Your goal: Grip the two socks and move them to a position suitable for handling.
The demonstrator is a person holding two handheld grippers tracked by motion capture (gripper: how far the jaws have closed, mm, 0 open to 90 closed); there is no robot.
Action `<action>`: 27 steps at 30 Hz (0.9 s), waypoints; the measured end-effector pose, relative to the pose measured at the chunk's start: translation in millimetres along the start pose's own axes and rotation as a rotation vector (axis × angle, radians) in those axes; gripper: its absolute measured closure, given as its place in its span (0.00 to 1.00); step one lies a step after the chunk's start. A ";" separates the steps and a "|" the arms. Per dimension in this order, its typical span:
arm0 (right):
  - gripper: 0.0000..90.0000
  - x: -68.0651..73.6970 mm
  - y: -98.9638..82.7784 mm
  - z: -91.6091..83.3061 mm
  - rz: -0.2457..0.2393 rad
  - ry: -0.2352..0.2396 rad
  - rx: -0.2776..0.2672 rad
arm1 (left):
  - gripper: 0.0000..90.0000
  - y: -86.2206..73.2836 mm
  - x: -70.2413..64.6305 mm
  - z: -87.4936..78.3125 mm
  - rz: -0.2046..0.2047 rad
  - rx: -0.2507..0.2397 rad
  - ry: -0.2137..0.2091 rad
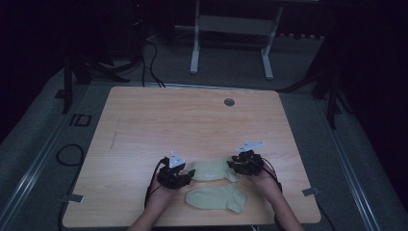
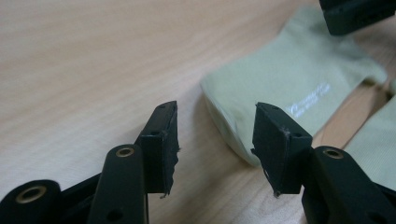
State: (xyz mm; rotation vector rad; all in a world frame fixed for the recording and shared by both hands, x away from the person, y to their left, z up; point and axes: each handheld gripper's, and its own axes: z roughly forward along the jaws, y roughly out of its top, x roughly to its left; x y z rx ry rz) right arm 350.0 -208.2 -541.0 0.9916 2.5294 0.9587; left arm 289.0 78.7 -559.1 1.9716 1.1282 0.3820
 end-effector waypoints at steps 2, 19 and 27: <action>0.74 1.4 2.7 -5.9 0.000 -0.007 -0.023 | 0.57 4.1 3.4 -5.4 -0.009 -0.025 -0.004; 0.88 14.2 -3.0 1.1 -0.047 -0.011 0.003 | 0.99 14.4 -7.8 18.1 0.072 0.056 -0.063; 0.76 11.1 -11.9 6.8 -0.055 -0.011 0.017 | 0.99 6.0 2.6 24.9 0.051 0.065 -0.073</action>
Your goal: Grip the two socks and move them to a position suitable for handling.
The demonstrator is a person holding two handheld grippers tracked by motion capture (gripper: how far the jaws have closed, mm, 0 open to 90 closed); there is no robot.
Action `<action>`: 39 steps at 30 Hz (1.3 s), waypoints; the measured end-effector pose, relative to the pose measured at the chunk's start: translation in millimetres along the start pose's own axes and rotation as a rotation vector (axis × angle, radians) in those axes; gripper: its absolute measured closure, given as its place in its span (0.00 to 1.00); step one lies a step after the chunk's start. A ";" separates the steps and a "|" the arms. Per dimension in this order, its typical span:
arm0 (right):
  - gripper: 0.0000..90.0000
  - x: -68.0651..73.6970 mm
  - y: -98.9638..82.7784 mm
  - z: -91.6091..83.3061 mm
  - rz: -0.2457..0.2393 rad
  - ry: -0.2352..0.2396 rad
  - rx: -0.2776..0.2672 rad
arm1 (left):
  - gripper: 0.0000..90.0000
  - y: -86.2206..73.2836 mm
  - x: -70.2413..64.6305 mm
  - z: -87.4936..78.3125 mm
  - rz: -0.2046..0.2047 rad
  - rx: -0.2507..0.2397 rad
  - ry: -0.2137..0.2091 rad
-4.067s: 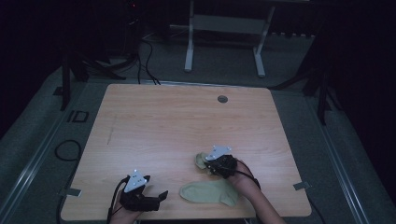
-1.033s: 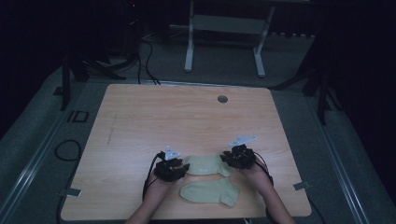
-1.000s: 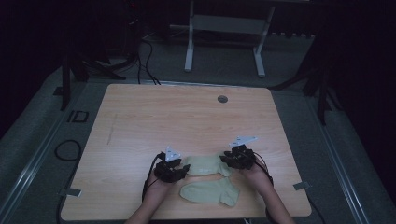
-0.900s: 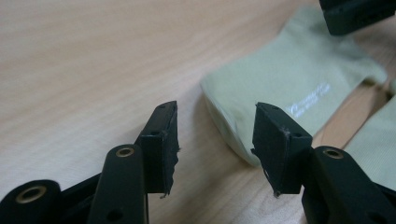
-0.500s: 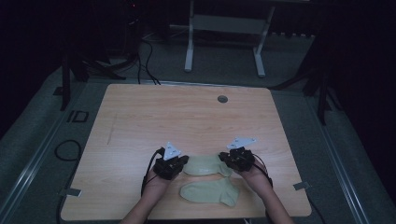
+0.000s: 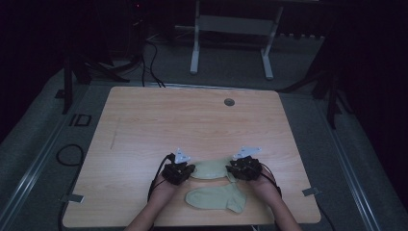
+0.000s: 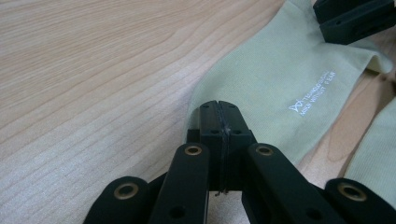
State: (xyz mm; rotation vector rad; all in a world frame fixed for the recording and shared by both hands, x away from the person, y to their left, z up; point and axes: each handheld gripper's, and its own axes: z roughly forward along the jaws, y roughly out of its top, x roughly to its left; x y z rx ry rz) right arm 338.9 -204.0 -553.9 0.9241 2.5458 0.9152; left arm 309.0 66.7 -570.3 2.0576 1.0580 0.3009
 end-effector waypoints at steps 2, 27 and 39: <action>0.76 -1.0 0.1 1.5 0.000 -0.004 -0.008 | 0.99 0.6 0.1 1.0 0.014 -0.005 0.016; 0.57 -5.8 25.9 -2.0 0.007 0.035 0.002 | 0.67 13.9 13.3 -12.7 -0.034 -0.065 -0.028; 0.33 -3.5 15.2 -14.9 0.072 0.080 0.016 | 0.49 -0.3 10.6 -35.1 -0.009 -0.040 -0.051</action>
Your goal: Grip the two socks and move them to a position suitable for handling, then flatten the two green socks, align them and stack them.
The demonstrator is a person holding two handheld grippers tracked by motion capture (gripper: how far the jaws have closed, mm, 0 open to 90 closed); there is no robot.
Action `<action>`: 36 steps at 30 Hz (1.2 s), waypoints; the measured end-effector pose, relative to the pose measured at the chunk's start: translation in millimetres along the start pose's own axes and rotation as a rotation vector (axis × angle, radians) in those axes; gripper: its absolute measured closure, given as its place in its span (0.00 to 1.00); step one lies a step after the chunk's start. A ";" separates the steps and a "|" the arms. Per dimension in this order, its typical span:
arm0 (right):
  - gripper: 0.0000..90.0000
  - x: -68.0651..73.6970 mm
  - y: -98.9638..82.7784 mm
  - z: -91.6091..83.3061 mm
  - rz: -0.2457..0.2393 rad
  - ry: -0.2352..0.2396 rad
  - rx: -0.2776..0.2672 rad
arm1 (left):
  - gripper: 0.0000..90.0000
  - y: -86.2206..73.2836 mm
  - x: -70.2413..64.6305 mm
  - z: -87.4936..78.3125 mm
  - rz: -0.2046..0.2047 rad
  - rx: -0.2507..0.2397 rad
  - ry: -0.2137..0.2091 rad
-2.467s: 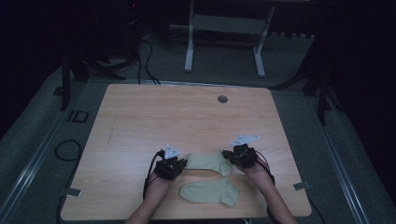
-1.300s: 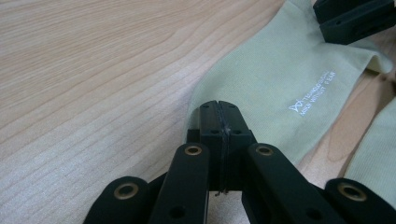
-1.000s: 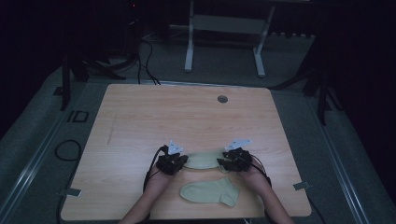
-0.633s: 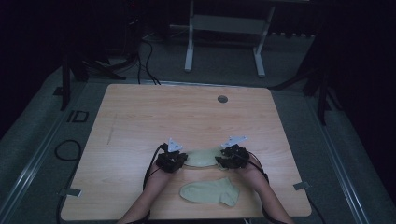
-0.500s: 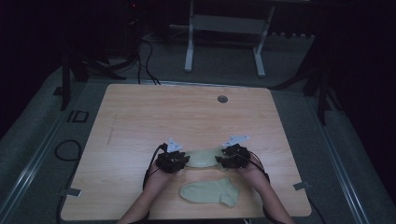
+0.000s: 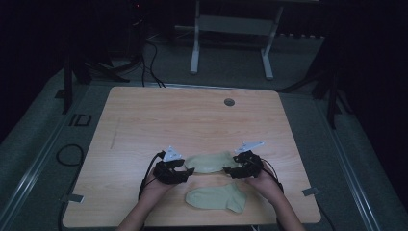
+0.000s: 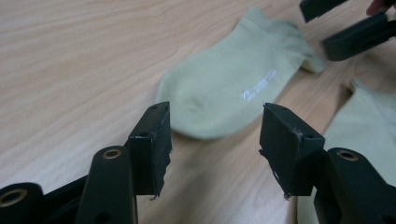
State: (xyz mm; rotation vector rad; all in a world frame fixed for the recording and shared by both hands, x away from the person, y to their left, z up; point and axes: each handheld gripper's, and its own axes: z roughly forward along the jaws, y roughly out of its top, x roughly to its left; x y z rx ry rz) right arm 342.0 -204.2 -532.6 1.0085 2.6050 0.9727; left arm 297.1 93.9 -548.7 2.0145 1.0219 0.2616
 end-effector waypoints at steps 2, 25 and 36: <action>0.32 0.3 -3.2 -3.1 0.006 0.002 -0.016 | 0.43 -4.2 1.7 -4.1 -0.015 -0.007 -0.007; 0.27 22.0 -47.7 -50.1 0.016 -0.001 -0.070 | 0.38 -31.4 -24.4 -38.1 -0.007 0.041 -0.042; 0.49 24.3 -74.0 -58.9 0.031 -0.027 -0.082 | 0.38 -47.3 -33.1 -35.3 -0.013 0.062 -0.063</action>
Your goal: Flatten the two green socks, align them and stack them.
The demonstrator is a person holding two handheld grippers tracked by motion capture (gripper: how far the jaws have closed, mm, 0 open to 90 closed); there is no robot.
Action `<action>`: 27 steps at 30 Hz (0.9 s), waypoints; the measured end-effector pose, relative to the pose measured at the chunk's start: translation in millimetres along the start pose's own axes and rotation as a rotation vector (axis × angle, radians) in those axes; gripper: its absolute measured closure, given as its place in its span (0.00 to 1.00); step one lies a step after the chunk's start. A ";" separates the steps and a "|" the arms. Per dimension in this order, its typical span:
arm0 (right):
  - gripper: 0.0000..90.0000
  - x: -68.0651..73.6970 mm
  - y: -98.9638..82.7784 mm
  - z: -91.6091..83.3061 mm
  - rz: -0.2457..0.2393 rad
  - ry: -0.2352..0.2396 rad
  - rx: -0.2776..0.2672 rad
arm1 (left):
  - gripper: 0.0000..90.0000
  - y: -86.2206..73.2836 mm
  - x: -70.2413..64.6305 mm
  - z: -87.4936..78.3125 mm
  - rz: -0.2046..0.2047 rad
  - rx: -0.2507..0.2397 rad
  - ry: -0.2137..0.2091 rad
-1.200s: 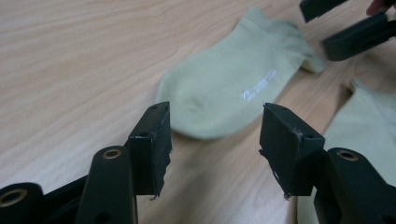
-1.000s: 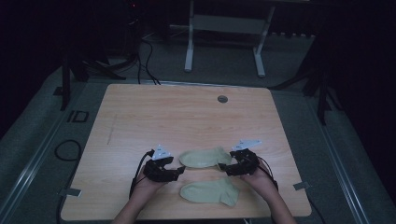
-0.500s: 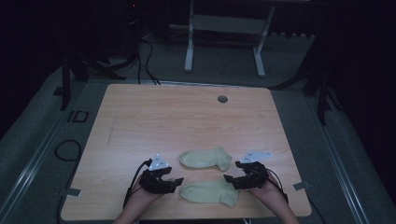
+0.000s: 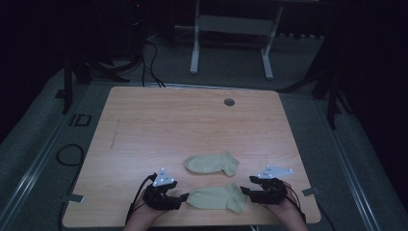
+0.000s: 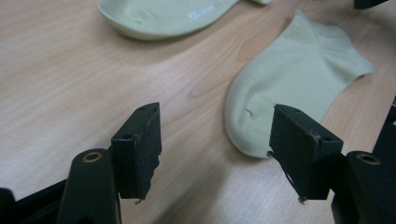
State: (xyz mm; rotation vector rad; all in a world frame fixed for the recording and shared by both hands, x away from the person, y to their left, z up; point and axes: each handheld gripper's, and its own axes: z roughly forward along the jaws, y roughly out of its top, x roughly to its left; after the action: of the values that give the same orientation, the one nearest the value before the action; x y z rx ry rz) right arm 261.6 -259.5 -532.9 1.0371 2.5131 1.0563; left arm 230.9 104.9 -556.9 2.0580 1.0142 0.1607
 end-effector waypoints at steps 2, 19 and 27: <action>0.49 1.3 -4.4 1.6 -0.013 -0.014 0.018 | 0.38 -1.3 -0.7 2.5 -0.003 0.005 0.002; 0.65 8.0 -16.1 14.9 -0.020 -0.008 0.060 | 0.49 2.6 -11.9 23.1 0.029 0.036 -0.002; 0.88 14.4 -17.0 16.3 -0.055 0.043 0.076 | 0.76 3.1 -16.8 25.3 0.066 0.047 0.015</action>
State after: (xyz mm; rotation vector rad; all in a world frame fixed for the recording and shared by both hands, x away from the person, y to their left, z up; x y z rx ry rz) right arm 249.4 -249.2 -555.5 0.9681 2.6192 0.9852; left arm 232.5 76.4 -567.6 2.1367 0.9685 0.1884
